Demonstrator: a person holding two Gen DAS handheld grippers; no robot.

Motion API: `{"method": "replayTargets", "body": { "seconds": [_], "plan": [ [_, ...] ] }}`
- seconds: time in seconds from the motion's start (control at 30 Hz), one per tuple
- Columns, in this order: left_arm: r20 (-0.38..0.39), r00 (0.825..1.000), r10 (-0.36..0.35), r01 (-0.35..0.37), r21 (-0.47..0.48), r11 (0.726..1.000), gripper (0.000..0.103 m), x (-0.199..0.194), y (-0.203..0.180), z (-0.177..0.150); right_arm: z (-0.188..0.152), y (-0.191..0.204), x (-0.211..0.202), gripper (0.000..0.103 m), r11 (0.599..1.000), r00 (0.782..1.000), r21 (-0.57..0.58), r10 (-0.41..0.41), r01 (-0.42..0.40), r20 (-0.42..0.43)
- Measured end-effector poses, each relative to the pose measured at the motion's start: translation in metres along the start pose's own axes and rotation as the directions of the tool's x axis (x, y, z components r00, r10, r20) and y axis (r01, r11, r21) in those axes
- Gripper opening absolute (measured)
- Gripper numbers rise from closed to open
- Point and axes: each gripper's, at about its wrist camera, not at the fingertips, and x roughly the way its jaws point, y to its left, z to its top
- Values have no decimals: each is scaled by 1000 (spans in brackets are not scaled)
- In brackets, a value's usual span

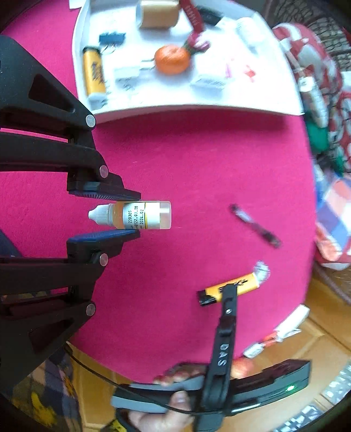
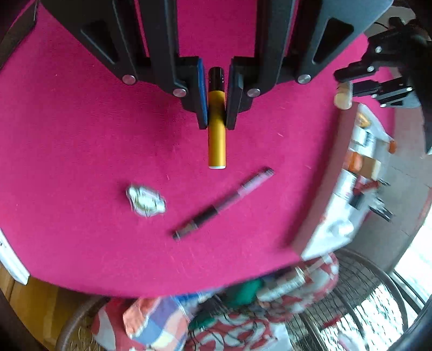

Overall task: Organize rigid objects
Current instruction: 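Carry the bottle and lighter over the white tray and open both tools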

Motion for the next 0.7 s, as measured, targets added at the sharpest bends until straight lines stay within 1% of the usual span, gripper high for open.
{"method": "replayTargets", "body": {
  "seconds": [0.1,0.17,0.2,0.23,0.3,0.4,0.43,0.5,0.53,0.57,0.6,0.63,0.67,0.7],
  "plan": [
    [111,994,7,-10,24,1000,19,-36,-8,16,13,6,-40,10,997,993,21,66,-69,93],
    [201,979,19,-26,33,999,19,-68,-13,29,24,14,-76,10,994,978,6,106,-109,178],
    [246,969,25,-34,35,999,19,-84,-14,34,28,19,-92,10,993,969,-5,119,-120,217],
    [295,955,29,-42,36,998,19,-103,-15,39,34,27,-114,10,990,953,-27,140,-138,270],
    [400,915,47,-69,40,997,19,-143,-18,47,40,41,-147,10,987,923,-65,163,-149,348],
    [550,832,74,-121,49,991,19,-205,-22,57,48,64,-205,10,977,855,-140,206,-158,476],
    [593,801,80,-131,44,990,19,-225,-23,59,50,73,-228,10,974,822,-169,219,-152,525],
    [681,725,100,-158,23,987,19,-268,-22,61,53,85,-255,10,968,779,-207,240,-144,579],
    [711,695,108,-168,14,986,19,-285,-19,61,53,91,-269,10,965,753,-225,248,-136,610],
    [745,656,118,-179,2,984,19,-305,-17,59,53,96,-283,10,961,728,-245,260,-130,634],
    [770,626,125,-185,-9,983,19,-320,-14,57,54,102,-292,10,958,709,-259,268,-124,653],
    [797,589,136,-194,-24,981,19,-337,-11,54,51,109,-304,10,954,682,-276,279,-116,677],
    [814,561,150,-203,-41,978,19,-350,-8,50,50,114,-312,10,950,665,-293,290,-112,688],
    [825,543,160,-207,-53,977,19,-358,-6,49,48,119,-318,10,947,650,-303,296,-105,700]
  ]
}}
